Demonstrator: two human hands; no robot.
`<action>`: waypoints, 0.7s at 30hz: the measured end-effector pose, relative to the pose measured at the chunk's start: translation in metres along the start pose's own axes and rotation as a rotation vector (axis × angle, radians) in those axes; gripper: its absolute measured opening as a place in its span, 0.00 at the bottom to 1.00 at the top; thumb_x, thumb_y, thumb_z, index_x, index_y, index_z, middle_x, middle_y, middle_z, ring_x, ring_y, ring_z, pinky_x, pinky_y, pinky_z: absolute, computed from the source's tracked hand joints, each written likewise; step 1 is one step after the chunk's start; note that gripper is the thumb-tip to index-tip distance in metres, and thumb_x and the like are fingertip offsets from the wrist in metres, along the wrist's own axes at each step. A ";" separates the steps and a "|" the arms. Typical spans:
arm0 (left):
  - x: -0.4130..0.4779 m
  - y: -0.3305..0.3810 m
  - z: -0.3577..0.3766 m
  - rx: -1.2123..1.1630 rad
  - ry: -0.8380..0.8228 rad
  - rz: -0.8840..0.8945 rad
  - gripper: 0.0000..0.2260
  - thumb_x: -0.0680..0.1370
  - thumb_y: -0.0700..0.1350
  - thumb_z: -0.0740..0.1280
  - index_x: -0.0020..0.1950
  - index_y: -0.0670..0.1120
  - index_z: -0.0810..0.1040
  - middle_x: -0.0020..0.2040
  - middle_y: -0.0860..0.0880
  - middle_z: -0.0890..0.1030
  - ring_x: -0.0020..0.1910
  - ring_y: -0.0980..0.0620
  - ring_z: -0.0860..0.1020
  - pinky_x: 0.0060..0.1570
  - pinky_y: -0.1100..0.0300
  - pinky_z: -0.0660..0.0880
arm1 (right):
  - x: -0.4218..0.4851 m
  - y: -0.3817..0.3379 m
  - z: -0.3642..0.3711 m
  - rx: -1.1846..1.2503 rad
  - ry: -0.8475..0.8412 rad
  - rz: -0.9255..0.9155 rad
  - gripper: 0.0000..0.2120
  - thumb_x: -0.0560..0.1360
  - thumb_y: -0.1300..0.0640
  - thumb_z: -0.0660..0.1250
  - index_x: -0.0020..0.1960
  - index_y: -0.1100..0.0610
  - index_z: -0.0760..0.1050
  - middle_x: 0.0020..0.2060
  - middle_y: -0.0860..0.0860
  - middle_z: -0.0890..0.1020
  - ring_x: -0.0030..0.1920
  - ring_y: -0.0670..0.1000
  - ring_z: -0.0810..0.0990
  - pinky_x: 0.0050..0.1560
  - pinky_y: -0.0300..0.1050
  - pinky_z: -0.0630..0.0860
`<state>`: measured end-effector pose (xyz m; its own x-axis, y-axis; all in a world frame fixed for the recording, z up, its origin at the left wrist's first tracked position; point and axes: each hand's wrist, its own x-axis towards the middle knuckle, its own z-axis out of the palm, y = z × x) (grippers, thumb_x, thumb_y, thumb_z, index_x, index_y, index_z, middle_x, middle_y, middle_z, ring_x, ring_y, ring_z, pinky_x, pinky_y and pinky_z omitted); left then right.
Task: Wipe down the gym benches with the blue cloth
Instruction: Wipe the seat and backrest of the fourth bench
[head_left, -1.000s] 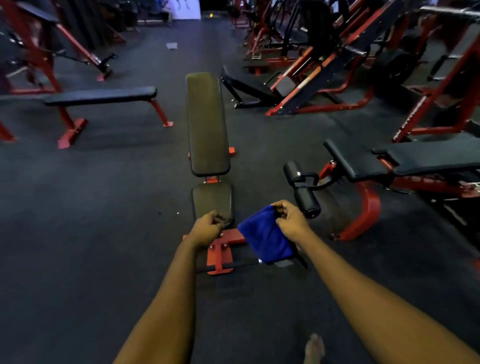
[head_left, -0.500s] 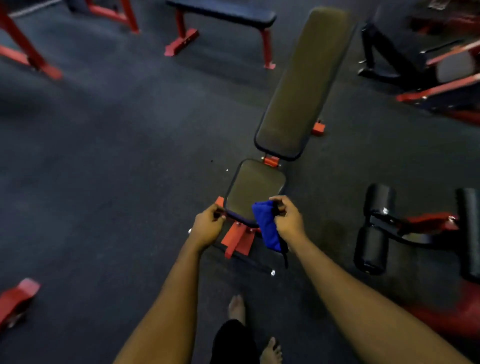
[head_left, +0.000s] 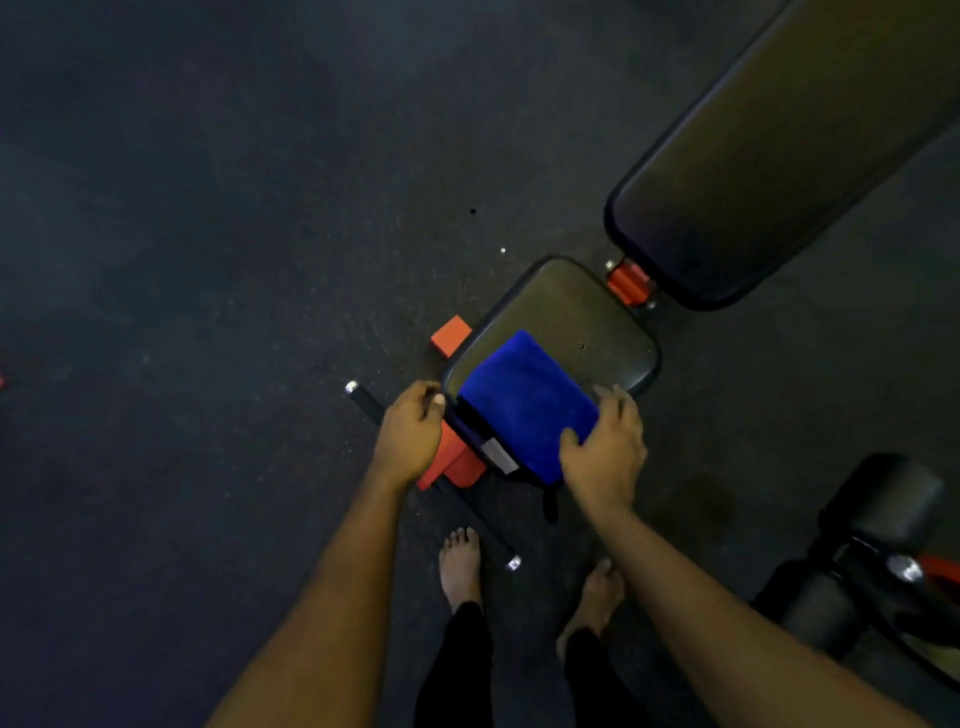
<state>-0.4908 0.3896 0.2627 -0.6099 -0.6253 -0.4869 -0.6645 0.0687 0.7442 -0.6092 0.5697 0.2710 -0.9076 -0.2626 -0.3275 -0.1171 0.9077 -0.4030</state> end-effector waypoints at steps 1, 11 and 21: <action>0.009 -0.008 0.012 -0.007 0.006 0.000 0.13 0.83 0.42 0.59 0.66 0.41 0.75 0.62 0.43 0.79 0.61 0.46 0.76 0.59 0.56 0.71 | 0.008 0.005 0.007 -0.091 -0.015 -0.160 0.31 0.75 0.52 0.70 0.75 0.50 0.64 0.77 0.52 0.60 0.78 0.56 0.57 0.74 0.61 0.58; 0.031 -0.067 0.080 -0.339 0.392 -0.014 0.15 0.84 0.48 0.55 0.66 0.48 0.76 0.59 0.51 0.80 0.58 0.57 0.78 0.62 0.57 0.73 | 0.071 0.020 0.073 -0.468 -0.217 -0.985 0.38 0.75 0.26 0.51 0.80 0.38 0.44 0.81 0.49 0.41 0.80 0.57 0.37 0.73 0.73 0.46; -0.007 -0.095 0.094 -0.384 0.603 -0.084 0.16 0.84 0.49 0.54 0.67 0.49 0.75 0.63 0.52 0.79 0.63 0.56 0.76 0.64 0.55 0.73 | 0.087 -0.064 0.120 -0.575 -0.169 -0.995 0.30 0.80 0.33 0.48 0.80 0.41 0.52 0.81 0.51 0.45 0.79 0.63 0.40 0.71 0.76 0.48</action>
<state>-0.4642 0.4606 0.1525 -0.1455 -0.9446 -0.2943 -0.4323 -0.2069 0.8777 -0.6325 0.4491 0.1661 -0.2511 -0.9446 -0.2114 -0.9536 0.2789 -0.1135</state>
